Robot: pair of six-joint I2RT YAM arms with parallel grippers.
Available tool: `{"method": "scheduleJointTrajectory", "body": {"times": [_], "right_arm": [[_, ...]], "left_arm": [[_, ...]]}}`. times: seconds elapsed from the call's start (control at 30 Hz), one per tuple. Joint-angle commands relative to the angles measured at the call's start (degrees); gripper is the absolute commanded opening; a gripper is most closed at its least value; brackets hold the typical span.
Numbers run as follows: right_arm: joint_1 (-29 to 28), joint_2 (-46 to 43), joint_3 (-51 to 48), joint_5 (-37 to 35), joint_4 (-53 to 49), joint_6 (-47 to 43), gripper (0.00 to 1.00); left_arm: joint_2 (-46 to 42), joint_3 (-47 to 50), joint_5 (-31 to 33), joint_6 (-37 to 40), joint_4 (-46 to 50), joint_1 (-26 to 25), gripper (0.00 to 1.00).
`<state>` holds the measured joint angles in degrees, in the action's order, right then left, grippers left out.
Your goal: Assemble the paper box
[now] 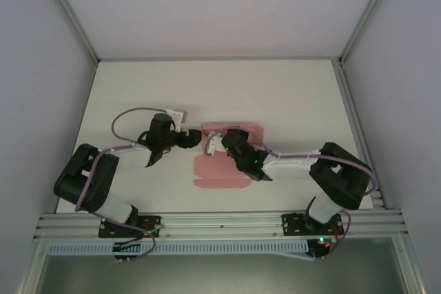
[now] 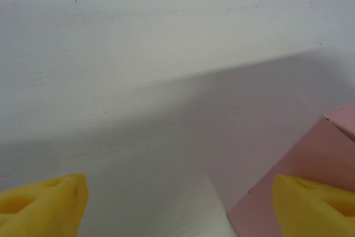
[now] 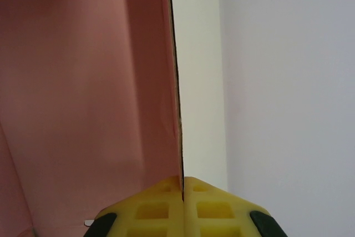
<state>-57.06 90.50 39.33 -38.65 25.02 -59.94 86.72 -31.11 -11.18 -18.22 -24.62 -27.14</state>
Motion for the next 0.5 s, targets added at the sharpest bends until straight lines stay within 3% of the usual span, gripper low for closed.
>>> {"method": "scheduleJointTrajectory", "body": {"times": [0.0,0.17,0.47], "right_arm": [[-0.59,0.46,1.0,-1.2,0.16,0.93,0.0],[-0.59,-0.79,0.49,-1.87,0.46,0.09,0.0],[-0.95,-0.83,0.93,-1.38,-1.5,0.53,0.0]], "left_arm": [[-2.72,1.89,3.24,-0.72,1.85,-1.17,0.85],[-8.22,4.52,7.52,-1.42,7.04,-1.19,0.85],[-9.68,7.15,-2.84,3.07,-1.68,-1.43,0.73]]}}
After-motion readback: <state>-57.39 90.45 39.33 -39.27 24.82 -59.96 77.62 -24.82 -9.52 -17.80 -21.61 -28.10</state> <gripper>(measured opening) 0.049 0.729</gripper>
